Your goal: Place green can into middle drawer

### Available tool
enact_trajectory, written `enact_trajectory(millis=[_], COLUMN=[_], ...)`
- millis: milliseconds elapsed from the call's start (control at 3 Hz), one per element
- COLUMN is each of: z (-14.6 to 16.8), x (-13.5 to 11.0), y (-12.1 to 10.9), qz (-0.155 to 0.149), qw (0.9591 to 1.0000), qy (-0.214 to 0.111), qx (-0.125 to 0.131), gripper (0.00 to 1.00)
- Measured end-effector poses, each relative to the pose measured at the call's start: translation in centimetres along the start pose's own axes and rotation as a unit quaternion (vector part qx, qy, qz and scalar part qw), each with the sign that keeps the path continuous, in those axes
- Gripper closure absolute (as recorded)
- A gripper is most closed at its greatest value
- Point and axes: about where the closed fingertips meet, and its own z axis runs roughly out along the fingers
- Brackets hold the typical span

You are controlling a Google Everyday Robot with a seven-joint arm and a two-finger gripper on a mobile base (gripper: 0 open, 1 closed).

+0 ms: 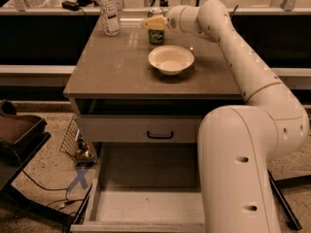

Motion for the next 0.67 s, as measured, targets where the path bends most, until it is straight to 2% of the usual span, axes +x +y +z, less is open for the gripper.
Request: enact_trajectory(millis=[667], z=[0.52], x=[0.16], y=[0.49], qz=[0.0], qw=[1.0], qy=[0.0], qx=[-0.004], gripper=[0.68])
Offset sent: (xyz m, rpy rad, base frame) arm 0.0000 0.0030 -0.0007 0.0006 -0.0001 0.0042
